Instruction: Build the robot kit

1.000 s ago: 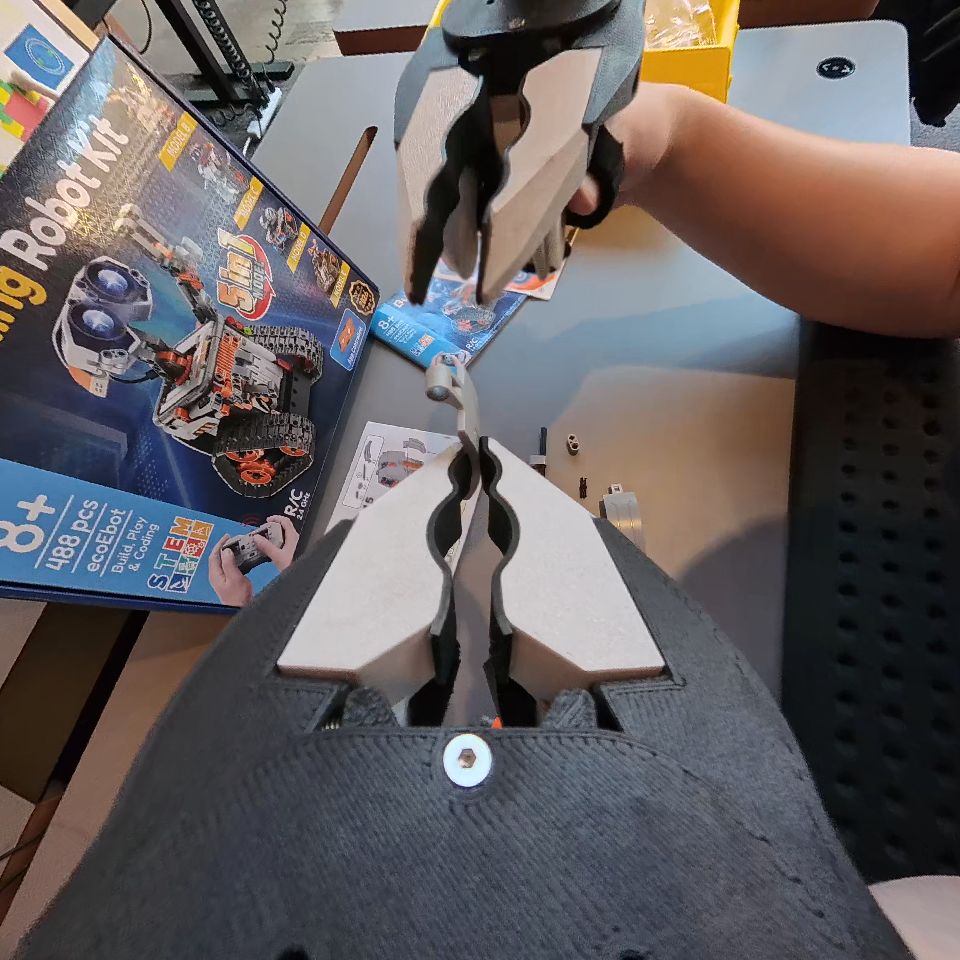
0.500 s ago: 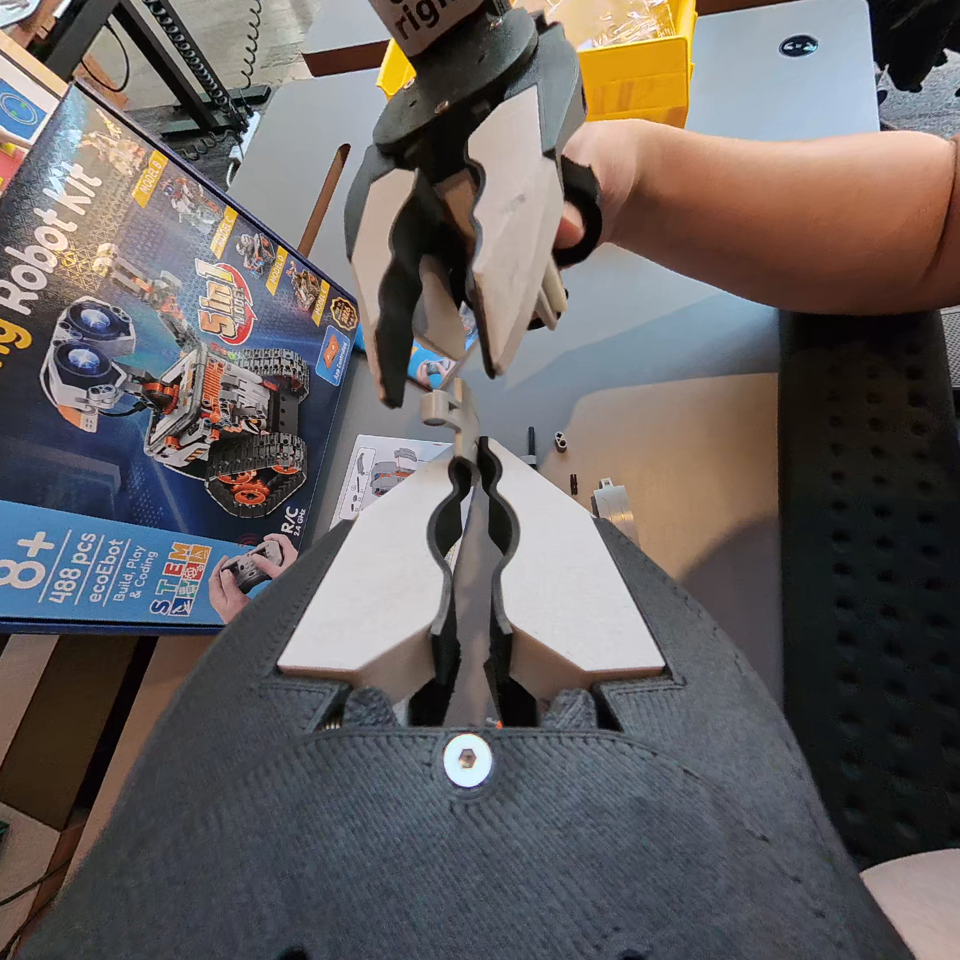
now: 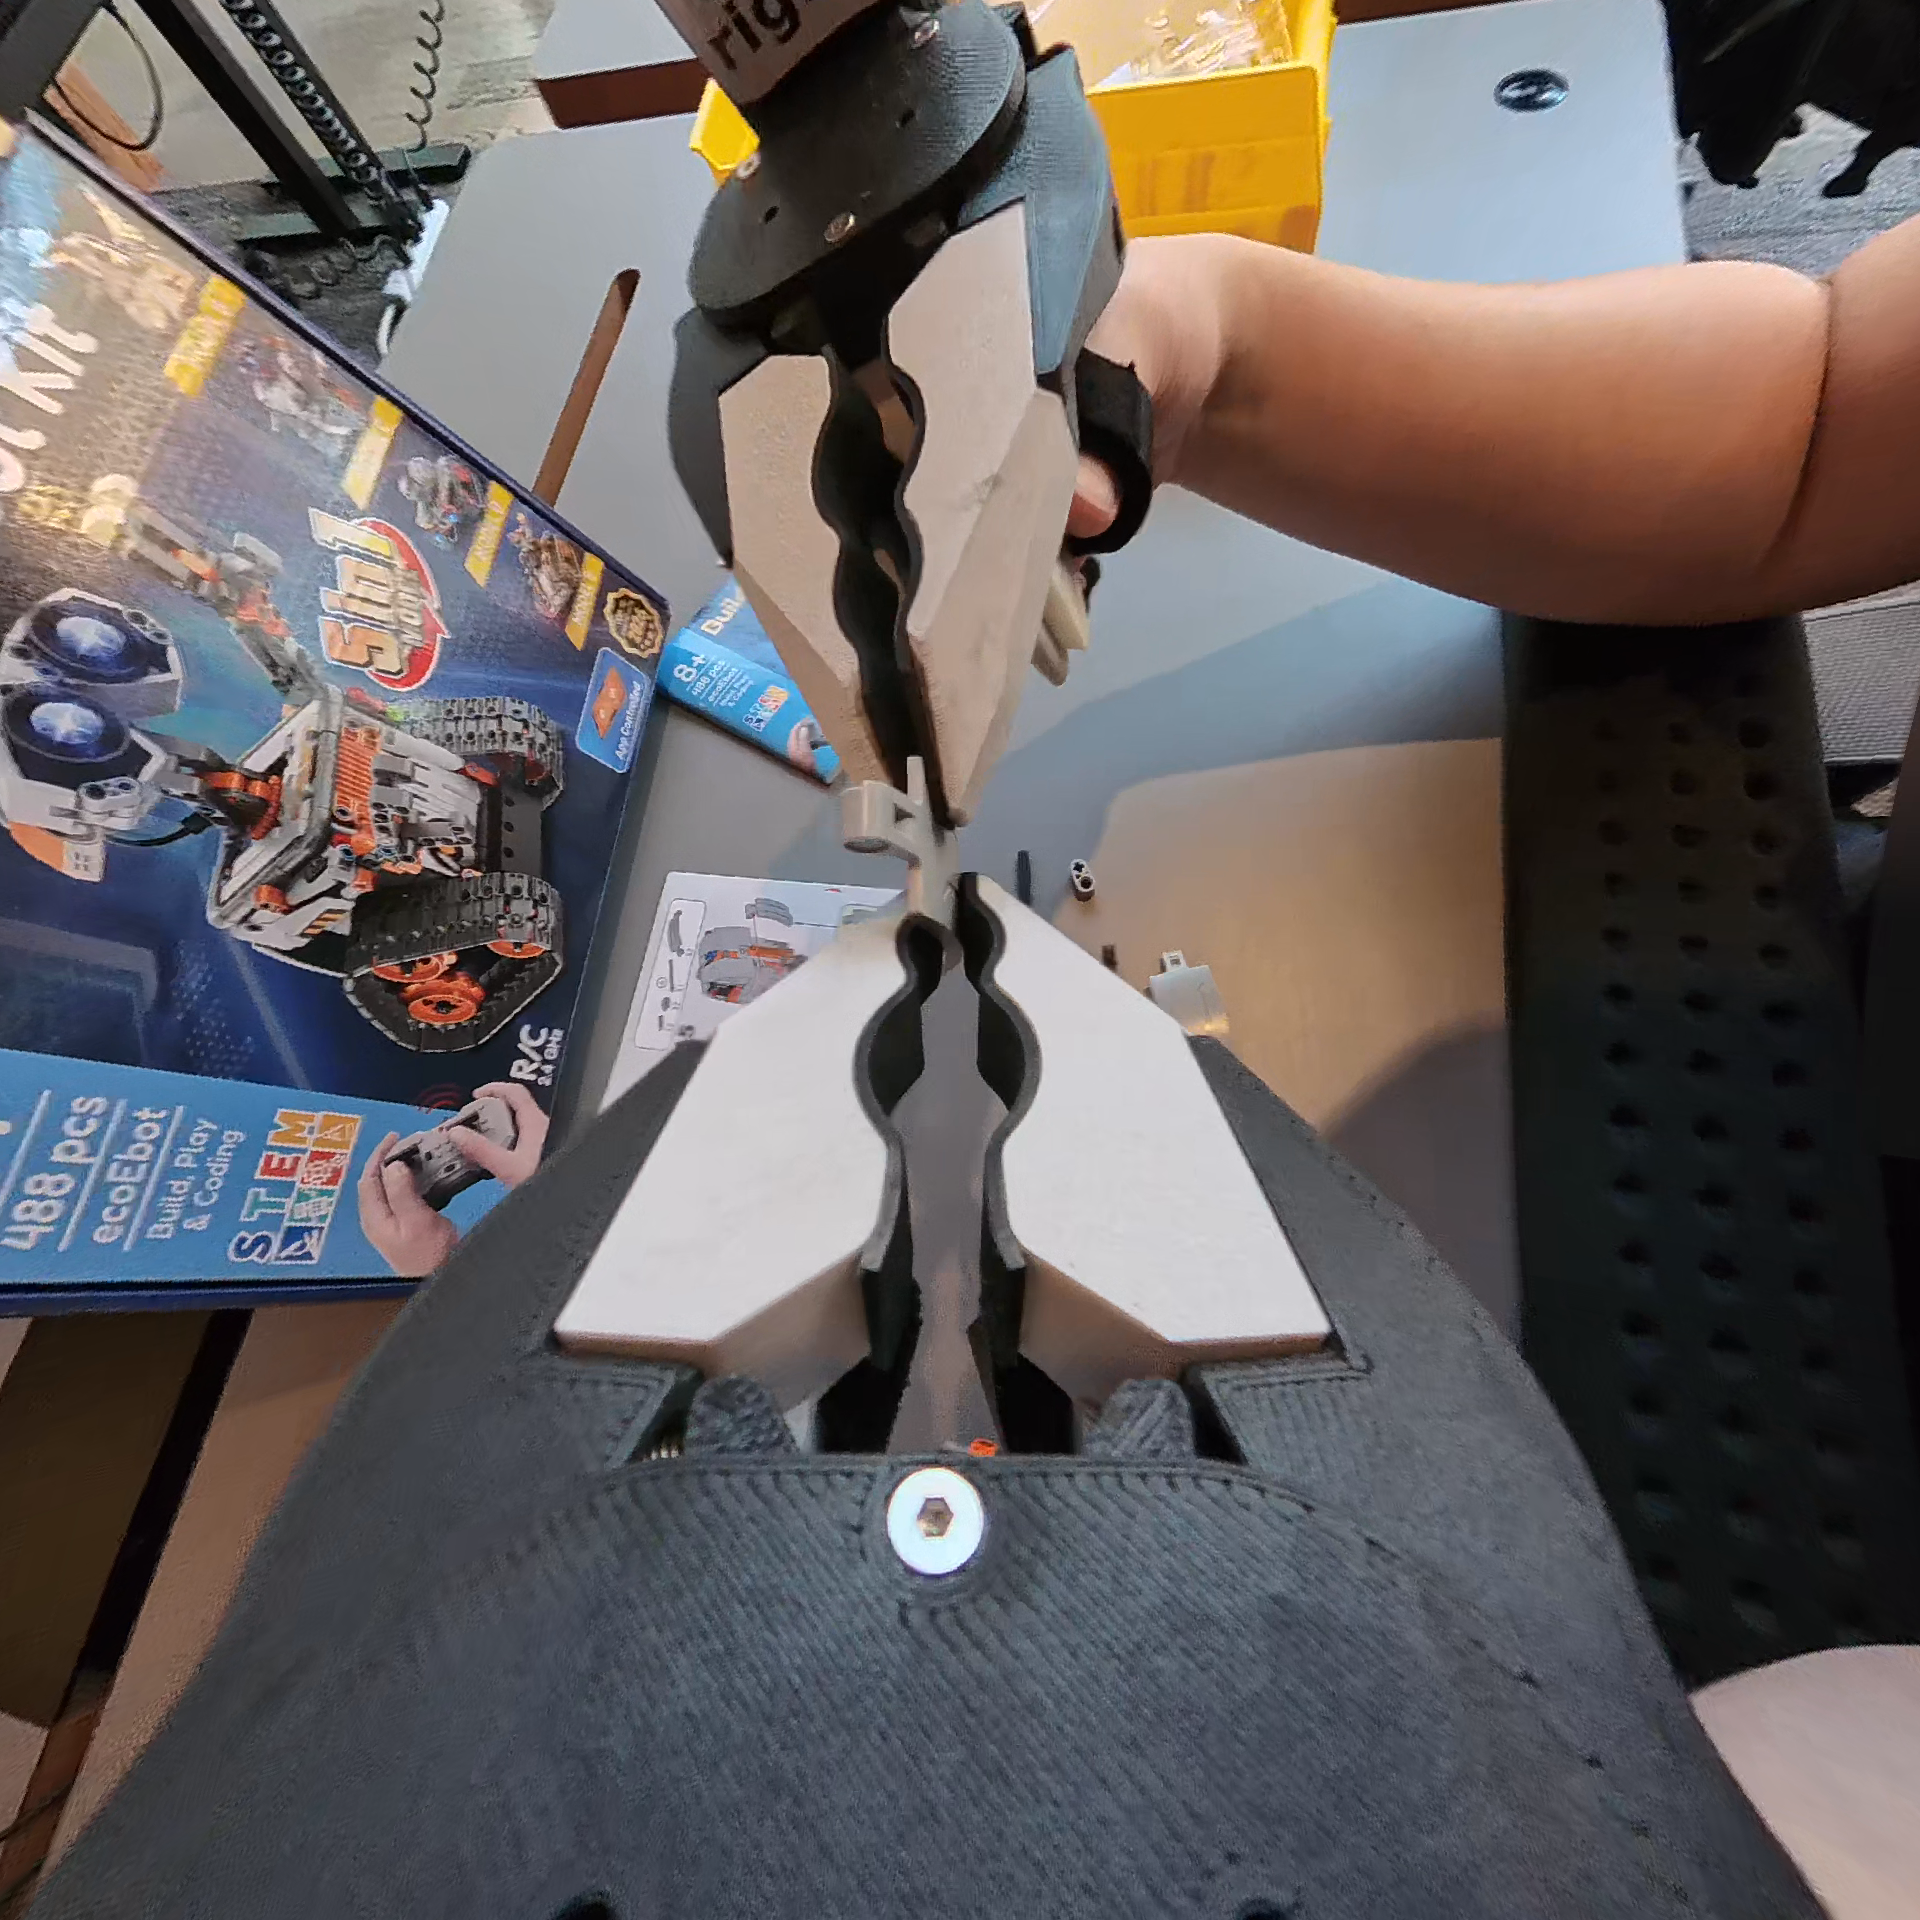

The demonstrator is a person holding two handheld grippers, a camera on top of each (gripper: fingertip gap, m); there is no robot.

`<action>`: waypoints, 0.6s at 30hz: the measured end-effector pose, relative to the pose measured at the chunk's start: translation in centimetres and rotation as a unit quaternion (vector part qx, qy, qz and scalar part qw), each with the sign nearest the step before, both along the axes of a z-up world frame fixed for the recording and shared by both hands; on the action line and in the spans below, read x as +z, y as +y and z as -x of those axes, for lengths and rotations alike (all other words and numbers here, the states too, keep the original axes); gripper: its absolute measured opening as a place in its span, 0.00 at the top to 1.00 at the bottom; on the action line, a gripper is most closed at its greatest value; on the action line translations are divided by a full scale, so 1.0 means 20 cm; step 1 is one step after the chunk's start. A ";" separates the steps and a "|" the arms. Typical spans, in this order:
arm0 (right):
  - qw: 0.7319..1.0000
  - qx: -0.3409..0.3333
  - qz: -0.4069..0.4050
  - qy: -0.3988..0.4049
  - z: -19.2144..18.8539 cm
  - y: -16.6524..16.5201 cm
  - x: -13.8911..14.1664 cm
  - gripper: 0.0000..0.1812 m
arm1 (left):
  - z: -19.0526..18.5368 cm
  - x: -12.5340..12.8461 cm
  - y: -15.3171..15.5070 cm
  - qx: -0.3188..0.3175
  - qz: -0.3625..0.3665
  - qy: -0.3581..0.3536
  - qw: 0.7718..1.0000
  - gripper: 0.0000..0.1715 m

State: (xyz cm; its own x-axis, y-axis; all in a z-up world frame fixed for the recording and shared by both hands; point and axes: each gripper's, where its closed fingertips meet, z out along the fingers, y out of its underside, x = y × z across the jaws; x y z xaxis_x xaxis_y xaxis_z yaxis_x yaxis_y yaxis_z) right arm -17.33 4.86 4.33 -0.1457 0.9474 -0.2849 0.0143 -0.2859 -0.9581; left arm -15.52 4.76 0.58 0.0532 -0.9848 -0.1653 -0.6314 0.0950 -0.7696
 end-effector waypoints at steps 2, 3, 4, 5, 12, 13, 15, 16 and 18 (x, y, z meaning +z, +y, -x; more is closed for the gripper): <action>1.000 0.003 0.000 0.008 0.00 -0.01 0.02 1.00 | 0.00 0.02 -0.01 -0.003 0.008 -0.010 1.000 1.00; 1.000 0.000 -0.001 0.013 -0.01 0.00 0.03 1.00 | 0.00 0.03 -0.01 -0.003 0.007 -0.016 1.000 0.99; 1.000 0.001 -0.001 0.018 -0.01 0.00 0.03 1.00 | -0.01 0.04 -0.01 -0.004 0.005 -0.021 1.000 0.99; 1.000 0.004 0.001 0.021 -0.01 -0.01 0.04 1.00 | -0.01 0.04 -0.01 -0.006 0.004 -0.024 1.000 0.99; 0.999 -0.005 0.003 0.036 -0.02 0.02 0.05 1.00 | -0.01 0.06 0.01 0.002 -0.011 -0.032 0.999 0.98; 0.999 -0.006 0.000 0.043 -0.03 0.02 0.06 0.99 | -0.01 0.06 0.02 0.004 -0.014 -0.036 0.999 0.99; 0.998 -0.012 -0.003 0.061 -0.03 0.03 0.08 0.98 | -0.01 0.08 0.03 0.009 -0.022 -0.044 0.999 1.00; 0.998 -0.014 0.002 0.067 -0.04 0.03 0.08 0.94 | 0.00 0.08 0.03 0.011 -0.023 -0.044 0.999 1.00; 0.998 -0.018 0.005 0.060 -0.04 0.05 0.06 0.90 | 0.02 0.08 0.05 0.019 -0.025 -0.042 0.999 0.99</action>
State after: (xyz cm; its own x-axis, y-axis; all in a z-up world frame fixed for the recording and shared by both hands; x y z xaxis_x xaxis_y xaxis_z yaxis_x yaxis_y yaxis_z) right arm -16.54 5.85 5.57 -0.1443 0.9498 -0.2777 -0.1106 -0.2944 -0.9493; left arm -15.87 5.73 2.20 0.1068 -0.9722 -0.2084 -0.5693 0.1121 -0.8145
